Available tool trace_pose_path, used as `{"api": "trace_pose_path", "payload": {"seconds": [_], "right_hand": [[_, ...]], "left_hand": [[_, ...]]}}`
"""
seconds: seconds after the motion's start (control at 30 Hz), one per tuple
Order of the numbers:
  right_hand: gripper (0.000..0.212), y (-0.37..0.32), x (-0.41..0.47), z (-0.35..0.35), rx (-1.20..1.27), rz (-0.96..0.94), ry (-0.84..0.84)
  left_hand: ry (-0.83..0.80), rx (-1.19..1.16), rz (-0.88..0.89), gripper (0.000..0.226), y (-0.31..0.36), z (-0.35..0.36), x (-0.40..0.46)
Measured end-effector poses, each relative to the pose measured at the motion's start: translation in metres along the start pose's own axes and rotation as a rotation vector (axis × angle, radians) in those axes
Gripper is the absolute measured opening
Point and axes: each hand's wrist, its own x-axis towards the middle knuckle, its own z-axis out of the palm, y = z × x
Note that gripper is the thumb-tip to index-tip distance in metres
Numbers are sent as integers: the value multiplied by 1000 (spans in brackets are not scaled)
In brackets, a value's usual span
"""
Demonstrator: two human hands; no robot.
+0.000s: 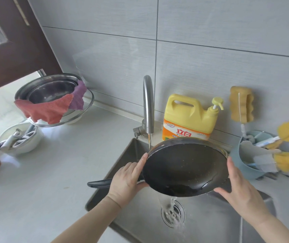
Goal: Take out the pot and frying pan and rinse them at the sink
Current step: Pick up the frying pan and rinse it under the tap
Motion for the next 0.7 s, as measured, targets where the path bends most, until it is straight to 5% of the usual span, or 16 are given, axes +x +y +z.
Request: {"api": "trace_pose_path", "payload": {"seconds": [0.53, 0.7], "right_hand": [[147, -1, 1, 8, -12, -126, -5], [146, -20, 21, 29, 32, -208, -67]], "left_hand": [[-87, 77, -28, 138, -7, -5, -9], [-76, 42, -160, 118, -30, -21, -28]]}}
